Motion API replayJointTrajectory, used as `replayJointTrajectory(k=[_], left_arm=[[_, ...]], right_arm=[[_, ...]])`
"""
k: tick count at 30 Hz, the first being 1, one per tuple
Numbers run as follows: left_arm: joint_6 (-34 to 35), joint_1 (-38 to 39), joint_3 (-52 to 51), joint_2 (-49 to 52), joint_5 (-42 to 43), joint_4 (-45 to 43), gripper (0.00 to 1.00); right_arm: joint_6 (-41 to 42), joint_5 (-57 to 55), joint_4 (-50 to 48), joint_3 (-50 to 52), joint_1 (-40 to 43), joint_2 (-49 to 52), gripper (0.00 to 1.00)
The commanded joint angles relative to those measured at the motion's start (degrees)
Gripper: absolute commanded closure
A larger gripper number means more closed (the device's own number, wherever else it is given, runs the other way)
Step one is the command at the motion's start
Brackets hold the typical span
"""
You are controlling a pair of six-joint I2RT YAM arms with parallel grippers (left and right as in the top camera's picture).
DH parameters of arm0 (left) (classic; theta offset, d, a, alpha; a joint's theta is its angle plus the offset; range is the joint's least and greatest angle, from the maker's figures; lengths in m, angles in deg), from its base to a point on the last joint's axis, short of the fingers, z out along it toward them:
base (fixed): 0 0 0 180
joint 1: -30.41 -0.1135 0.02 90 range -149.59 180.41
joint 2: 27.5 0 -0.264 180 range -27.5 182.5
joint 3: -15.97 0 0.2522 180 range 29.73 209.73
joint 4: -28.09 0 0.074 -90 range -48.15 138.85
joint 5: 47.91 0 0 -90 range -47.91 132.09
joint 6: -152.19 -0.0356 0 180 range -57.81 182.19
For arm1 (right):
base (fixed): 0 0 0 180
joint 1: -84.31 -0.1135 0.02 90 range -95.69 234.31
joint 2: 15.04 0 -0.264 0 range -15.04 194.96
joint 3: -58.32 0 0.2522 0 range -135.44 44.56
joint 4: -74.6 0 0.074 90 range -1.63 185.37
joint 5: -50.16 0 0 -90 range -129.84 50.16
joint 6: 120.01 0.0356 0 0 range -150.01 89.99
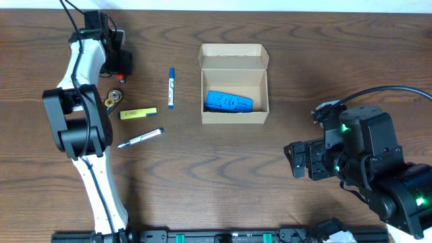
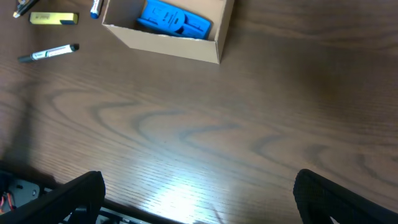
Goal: Pack container
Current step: 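Carry the red stapler with the left gripper and drop it into the box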
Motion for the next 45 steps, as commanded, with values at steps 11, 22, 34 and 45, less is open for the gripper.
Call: replayJointTrajectory(k=[11, 22, 34, 45], left_arm=[[0.68, 1.51, -0.33, 2.71, -1.01, 0.2, 0.44], [0.92, 5.38, -0.33, 2.29, -6.47, 0.83, 0.94], [-0.13, 10.29, 3.91, -9.2, -6.08, 7.74, 0.94], [-25.4, 23.19, 3.91, -23.15, 6.36, 14.4, 0.95]], right_arm=[[0.44, -0.17, 0.04, -0.02, -0.55, 0.0, 0.01], [0.46, -0.2, 0.04, -0.02, -0.55, 0.0, 0.01], [0.46, -0.17, 0.04, -0.02, -0.55, 0.0, 0.01], [0.46, -0.2, 0.04, -0.02, -0.55, 0.0, 0.01]])
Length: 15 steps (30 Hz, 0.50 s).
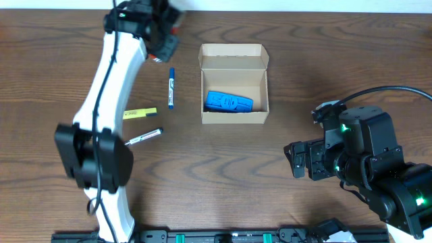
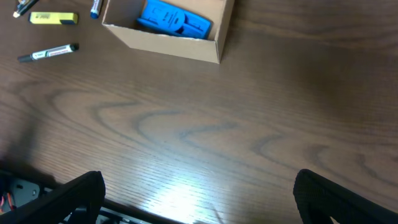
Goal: Pack container
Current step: 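Carry the red stapler with the left gripper and drop it into the box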
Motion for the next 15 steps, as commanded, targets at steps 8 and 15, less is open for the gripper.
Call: replayJointTrajectory(k=[8, 15], left_arm=[[-36.26, 11.3, 0.59, -0.15, 16.04, 9.55, 0.94], [-41.07, 14.73, 0.59, 4.13, 11.58, 6.19, 0.94]], right_arm=[[0.46, -0.17, 0.04, -0.02, -0.55, 0.0, 0.01], [0.46, -0.17, 0.04, -0.02, -0.55, 0.0, 0.01]])
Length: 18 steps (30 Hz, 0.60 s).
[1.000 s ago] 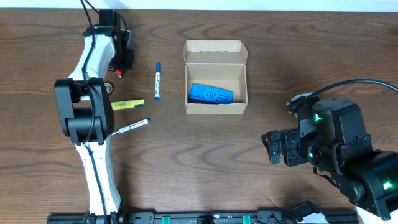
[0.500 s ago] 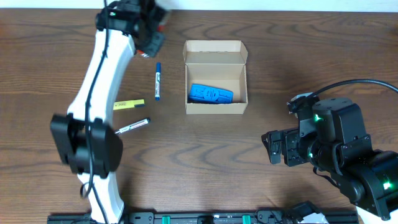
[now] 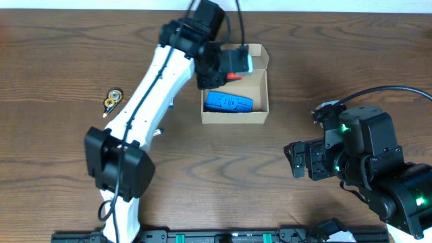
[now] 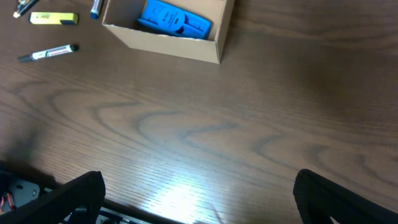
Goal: Pack container
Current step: 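Carry the red stapler with the left gripper and drop it into the box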
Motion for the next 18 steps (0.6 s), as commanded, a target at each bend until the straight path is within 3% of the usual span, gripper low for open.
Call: replayJointTrajectory(k=[1, 18], left_arm=[[-5.09, 0.63, 0.04, 2.89, -0.81, -0.7, 0.94], [-1.55, 1.07, 0.04, 11.93, -12.48, -7.19, 0.94]], right_arm=[[0.44, -0.17, 0.04, -0.02, -0.55, 0.0, 0.01], [0.46, -0.2, 0.04, -0.02, -0.55, 0.0, 0.01]])
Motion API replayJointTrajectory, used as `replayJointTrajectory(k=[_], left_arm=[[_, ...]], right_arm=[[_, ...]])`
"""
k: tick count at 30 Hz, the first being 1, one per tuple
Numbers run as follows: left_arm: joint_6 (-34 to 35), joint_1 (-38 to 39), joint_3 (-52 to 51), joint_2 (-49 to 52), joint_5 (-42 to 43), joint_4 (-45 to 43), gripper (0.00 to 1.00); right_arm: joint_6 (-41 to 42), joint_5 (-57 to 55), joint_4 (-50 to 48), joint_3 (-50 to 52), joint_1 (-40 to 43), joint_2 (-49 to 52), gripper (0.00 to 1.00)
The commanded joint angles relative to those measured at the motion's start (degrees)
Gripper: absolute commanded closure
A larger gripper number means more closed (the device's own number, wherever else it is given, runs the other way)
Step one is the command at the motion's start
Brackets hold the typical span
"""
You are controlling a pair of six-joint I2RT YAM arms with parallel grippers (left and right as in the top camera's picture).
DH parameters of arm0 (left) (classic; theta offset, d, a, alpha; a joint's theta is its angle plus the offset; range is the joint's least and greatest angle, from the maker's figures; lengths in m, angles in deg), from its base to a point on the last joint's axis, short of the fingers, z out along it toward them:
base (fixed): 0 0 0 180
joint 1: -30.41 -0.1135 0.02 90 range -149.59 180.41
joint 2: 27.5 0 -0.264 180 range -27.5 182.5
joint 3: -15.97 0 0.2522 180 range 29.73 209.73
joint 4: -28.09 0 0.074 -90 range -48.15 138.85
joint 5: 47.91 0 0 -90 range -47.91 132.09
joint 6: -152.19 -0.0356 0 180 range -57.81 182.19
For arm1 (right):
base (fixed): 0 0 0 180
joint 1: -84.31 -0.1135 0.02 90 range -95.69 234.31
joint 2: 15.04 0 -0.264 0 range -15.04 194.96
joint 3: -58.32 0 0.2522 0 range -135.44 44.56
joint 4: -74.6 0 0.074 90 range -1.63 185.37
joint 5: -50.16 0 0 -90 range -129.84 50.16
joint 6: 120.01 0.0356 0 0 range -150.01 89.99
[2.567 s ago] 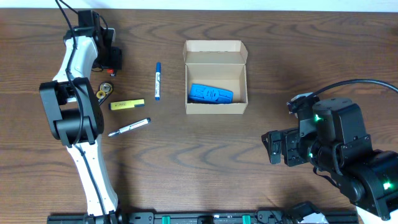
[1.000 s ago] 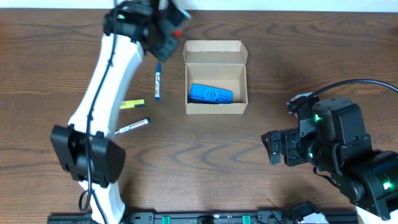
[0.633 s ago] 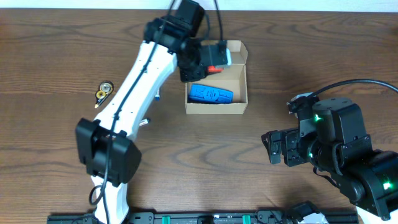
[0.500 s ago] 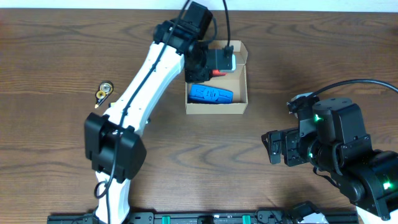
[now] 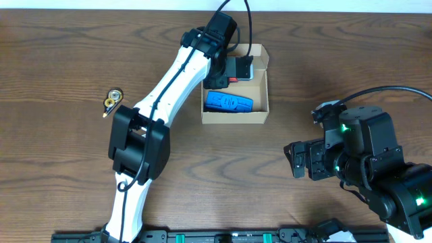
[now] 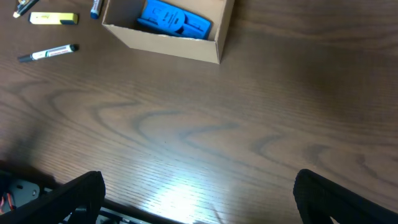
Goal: Pack container
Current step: 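Carry the red stapler with the left gripper and drop it into the box, then move the left gripper to the correction tape roller and grasp it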
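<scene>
An open cardboard box [image 5: 233, 51] stands at the table's middle back, with a blue gadget [image 5: 228, 102] lying in its front half. My left gripper [image 5: 237, 69] hangs over the box's rear half, shut on a black and red object [image 5: 233, 78]. In the right wrist view the box [image 6: 168, 42] and the blue gadget [image 6: 174, 20] show at the top. My right gripper [image 6: 199, 202] stands open over bare wood, right of the box, with nothing between its fingers.
A small yellow and black ring [image 5: 112, 99] lies at the left. A yellow highlighter [image 6: 54, 18], a black marker [image 6: 48, 53] and a blue pen [image 6: 95, 7] lie left of the box; in the overhead view my left arm covers them.
My left gripper, with the black and red object, has shifted a little further over the box's rear half. The right arm has not moved.
My left gripper was at the far left, on a black and red object beside the ring. Then it held that object up at the back, left of the box. Then it was at the box's rear edge, and now it is over the box.
</scene>
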Motion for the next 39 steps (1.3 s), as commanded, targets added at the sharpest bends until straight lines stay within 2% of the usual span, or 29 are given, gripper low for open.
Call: replayJointTrajectory(k=[1, 7, 8, 9, 10, 11, 14, 18, 22, 26, 30, 34, 39], left_arm=[[0.94, 0.15, 0.04, 1.95, -2.21, 0.07, 0.95], [1.07, 0.15, 0.04, 2.86, -2.25, 0.07, 0.93], [1.09, 0.15, 0.04, 2.86, -2.23, 0.09, 0.91], [1.11, 0.15, 0.04, 2.86, -2.23, 0.07, 0.85], [1.09, 0.15, 0.04, 2.86, -2.23, 0.04, 0.7], [1.18, 0.15, 0.04, 2.86, -2.23, 0.09, 0.62], [3.61, 0.15, 0.04, 2.75, -2.25, 0.07, 0.52], [7.65, 0.26, 0.09, 1.6, -2.21, 0.52, 0.52], [14.78, 0.83, 0.11, -1.68, -2.23, 0.55, 0.52], [21.79, 1.05, 0.11, -7.98, -2.43, 2.27, 0.52], [30.34, 0.28, 0.11, -15.28, -6.91, 6.71, 0.52], [34.51, -2.95, 0.11, -20.81, -8.22, 11.26, 0.53], [39.89, -11.43, 0.11, -23.98, -8.15, 14.73, 0.53]], right_arm=[[0.46, -0.2, 0.07, -0.02, -0.55, 0.0, 0.01], [0.44, -0.2, 0.07, -0.02, -0.55, 0.0, 0.01], [0.44, -0.17, 0.07, -0.02, -0.55, 0.0, 0.01], [0.46, -0.2, 0.07, -0.02, -0.55, 0.0, 0.01], [0.46, -0.17, 0.07, -0.02, -0.55, 0.0, 0.01], [0.46, -0.17, 0.07, -0.02, -0.55, 0.0, 0.01], [0.46, -0.2, 0.07, -0.02, -0.55, 0.0, 0.01], [0.44, -0.2, 0.07, -0.02, -0.55, 0.0, 0.01], [0.46, -0.2, 0.07, -0.02, -0.55, 0.0, 0.01], [0.46, -0.2, 0.07, -0.02, -0.55, 0.0, 0.01], [0.44, -0.2, 0.07, -0.02, -0.55, 0.0, 0.01], [0.44, -0.2, 0.07, -0.02, -0.55, 0.0, 0.01], [0.44, -0.17, 0.07, -0.02, -0.55, 0.0, 0.01]])
